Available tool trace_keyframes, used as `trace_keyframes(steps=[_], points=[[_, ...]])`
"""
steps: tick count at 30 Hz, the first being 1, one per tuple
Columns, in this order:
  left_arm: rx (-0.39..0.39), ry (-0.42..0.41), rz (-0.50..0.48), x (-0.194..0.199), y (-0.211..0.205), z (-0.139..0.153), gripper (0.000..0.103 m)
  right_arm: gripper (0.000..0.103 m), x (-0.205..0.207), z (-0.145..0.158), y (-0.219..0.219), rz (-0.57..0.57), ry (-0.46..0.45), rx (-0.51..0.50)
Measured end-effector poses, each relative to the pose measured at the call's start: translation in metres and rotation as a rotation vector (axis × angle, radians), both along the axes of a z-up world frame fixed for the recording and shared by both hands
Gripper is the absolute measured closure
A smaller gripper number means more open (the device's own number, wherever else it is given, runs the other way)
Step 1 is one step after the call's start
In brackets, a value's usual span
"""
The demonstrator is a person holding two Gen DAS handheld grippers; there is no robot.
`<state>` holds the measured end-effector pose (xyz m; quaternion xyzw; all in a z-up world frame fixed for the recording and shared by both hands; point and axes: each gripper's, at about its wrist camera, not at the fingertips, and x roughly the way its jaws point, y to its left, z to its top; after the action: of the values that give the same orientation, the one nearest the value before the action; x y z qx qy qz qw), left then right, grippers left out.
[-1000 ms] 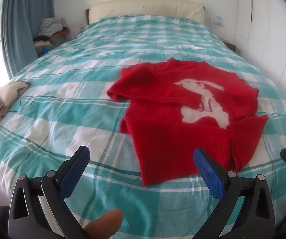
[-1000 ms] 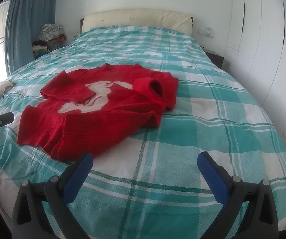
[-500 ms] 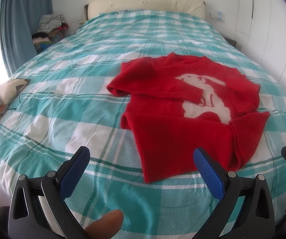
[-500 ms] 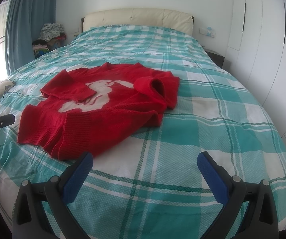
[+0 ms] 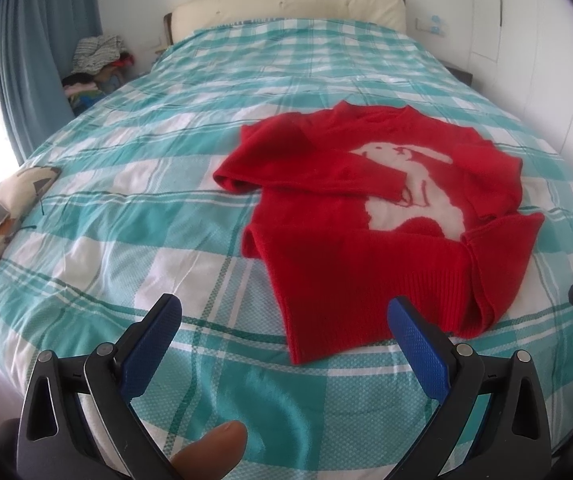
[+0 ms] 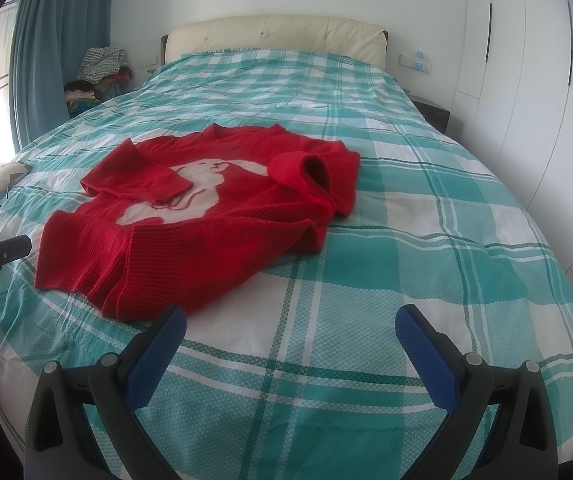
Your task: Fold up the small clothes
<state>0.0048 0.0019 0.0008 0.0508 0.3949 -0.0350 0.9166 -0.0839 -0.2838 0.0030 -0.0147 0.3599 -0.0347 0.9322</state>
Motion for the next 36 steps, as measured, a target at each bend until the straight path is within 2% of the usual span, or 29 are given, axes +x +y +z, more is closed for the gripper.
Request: trace_keyframes(steps=[10,19,25,27,29,32,34,36], points=[[0.003,0.006,0.001,0.0,0.001,-0.002,0.0,0.0,0.0,-0.001,0.002,0.0,0.002,0.003],[-0.008,0.044,0.009,0.003,0.002,-0.008,0.0,0.0,-0.001,-0.002,0.002,0.0,0.002,0.003],[0.039,0.069,0.026,0.002,0.01,-0.014,0.0,0.0,0.0,-0.007,0.004,0.01,0.014,0.008],[-0.021,0.104,0.066,0.005,0.029,-0.016,0.0,0.0,0.001,-0.009,0.003,0.014,0.022,0.031],[-0.145,0.156,0.098,0.009,0.051,-0.019,0.0,0.0,0.001,-0.01,-0.001,0.024,0.032,0.081],[-0.301,0.226,0.082,0.017,0.062,-0.027,0.0,0.0,0.011,-0.016,-0.005,0.079,0.078,0.259],[-0.323,0.247,0.057,0.02,0.056,-0.031,0.0,0.0,0.023,-0.024,0.0,0.138,0.13,0.403],[-0.3,0.265,0.037,0.025,0.045,-0.036,0.001,0.0,0.034,-0.029,0.014,0.163,0.163,0.434]])
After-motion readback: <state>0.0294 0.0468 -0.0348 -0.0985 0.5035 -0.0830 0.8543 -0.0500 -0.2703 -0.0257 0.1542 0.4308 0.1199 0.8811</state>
